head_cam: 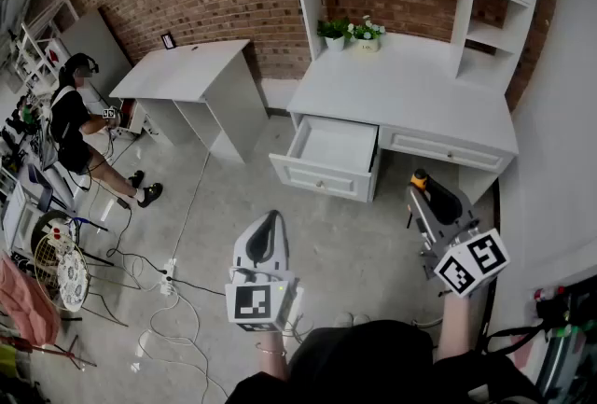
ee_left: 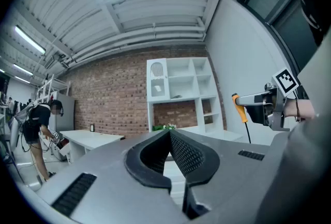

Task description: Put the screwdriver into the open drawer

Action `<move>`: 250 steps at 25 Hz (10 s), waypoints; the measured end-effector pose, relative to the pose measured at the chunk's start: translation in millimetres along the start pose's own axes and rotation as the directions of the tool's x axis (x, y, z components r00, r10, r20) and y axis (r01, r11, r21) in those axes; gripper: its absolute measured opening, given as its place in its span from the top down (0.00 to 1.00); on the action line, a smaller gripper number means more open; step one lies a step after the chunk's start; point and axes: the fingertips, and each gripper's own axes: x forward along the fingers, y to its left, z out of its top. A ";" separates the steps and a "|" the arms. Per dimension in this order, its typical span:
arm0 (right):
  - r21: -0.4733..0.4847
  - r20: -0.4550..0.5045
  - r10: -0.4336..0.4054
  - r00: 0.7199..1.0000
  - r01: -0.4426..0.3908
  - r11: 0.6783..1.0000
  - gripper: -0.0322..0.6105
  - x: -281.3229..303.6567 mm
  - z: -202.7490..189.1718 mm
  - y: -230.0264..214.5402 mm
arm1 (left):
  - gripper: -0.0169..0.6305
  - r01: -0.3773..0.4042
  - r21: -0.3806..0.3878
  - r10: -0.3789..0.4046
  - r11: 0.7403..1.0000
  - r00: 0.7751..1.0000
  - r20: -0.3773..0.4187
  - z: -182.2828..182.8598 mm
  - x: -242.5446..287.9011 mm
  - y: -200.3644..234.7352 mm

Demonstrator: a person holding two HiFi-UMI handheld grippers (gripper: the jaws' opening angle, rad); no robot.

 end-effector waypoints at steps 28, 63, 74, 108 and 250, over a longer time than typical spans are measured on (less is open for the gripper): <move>0.038 -0.025 0.052 0.998 -0.051 0.998 0.77 0.9 -10.1 -24.9 | 0.96 -0.053 0.017 0.055 0.998 0.994 -0.095 -24.6 -5.8 -26.2; 0.064 -0.077 0.014 0.997 -0.009 0.998 0.77 229.3 -61.2 -89.3 | 0.96 0.058 -0.078 -0.066 0.995 0.992 -0.110 -71.6 215.3 103.2; 0.117 -0.161 0.035 0.986 -0.016 0.993 0.77 282.4 -101.2 -95.8 | 0.96 0.022 -0.158 -0.055 0.987 0.977 -0.206 -116.3 239.4 133.6; 0.290 -0.618 0.361 0.699 -0.224 0.930 0.77 462.1 -345.7 -144.3 | 0.96 -0.030 -0.316 -0.158 0.948 0.820 -0.550 -279.4 429.0 147.0; 0.143 -0.175 0.164 0.971 -0.139 0.980 0.93 508.3 -141.5 -166.6 | 0.96 -0.055 -0.100 0.048 0.993 0.996 -0.075 -92.5 422.1 253.8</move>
